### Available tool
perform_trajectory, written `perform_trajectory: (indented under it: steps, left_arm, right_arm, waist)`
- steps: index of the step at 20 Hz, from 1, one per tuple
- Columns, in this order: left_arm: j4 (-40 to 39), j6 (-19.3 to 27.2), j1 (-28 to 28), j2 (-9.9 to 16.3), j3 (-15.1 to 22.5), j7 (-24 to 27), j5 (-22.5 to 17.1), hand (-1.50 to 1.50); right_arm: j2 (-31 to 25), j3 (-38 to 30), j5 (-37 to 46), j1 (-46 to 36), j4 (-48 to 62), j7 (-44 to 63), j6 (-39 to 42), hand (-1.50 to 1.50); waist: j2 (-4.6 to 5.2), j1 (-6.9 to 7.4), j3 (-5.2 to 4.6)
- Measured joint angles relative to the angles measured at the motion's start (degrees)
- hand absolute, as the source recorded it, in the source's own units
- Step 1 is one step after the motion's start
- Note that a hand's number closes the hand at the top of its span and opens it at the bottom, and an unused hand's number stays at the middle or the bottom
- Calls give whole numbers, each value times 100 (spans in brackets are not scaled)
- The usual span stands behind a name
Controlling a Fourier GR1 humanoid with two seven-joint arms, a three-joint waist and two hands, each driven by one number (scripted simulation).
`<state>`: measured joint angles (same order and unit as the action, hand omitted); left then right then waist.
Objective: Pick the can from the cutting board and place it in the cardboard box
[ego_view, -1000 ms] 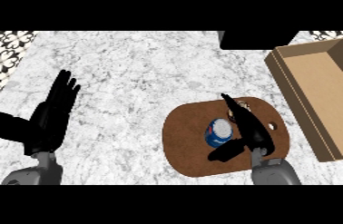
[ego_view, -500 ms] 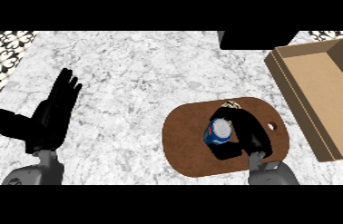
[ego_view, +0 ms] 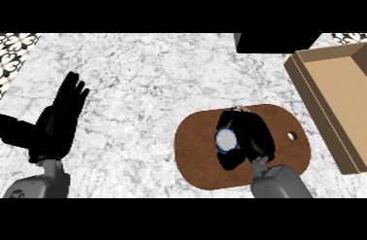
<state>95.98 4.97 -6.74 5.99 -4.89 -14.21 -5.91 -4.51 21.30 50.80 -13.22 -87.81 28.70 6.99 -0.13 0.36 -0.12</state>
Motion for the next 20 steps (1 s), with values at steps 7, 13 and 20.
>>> perform_trajectory:
  steps: [7, 13, 20]
  left_arm:
    - [-13, 17, 54, -45, 24, 92, 51, 0]
    - [74, -92, 217, 2, -29, 145, -17, 0]
    - [-49, -80, 183, -40, -46, 191, -19, 0]
  right_arm:
    - [79, 763, 1057, -533, 273, -84, -76, 150]
    - [71, 949, 1390, -786, -562, 17, 569, 150]
    - [359, 398, 1497, -1040, -1655, 746, 461, 150]
  waist:
    - [-1, 1, 3]
    - [0, -24, 9]
    - [-2, -66, 10]
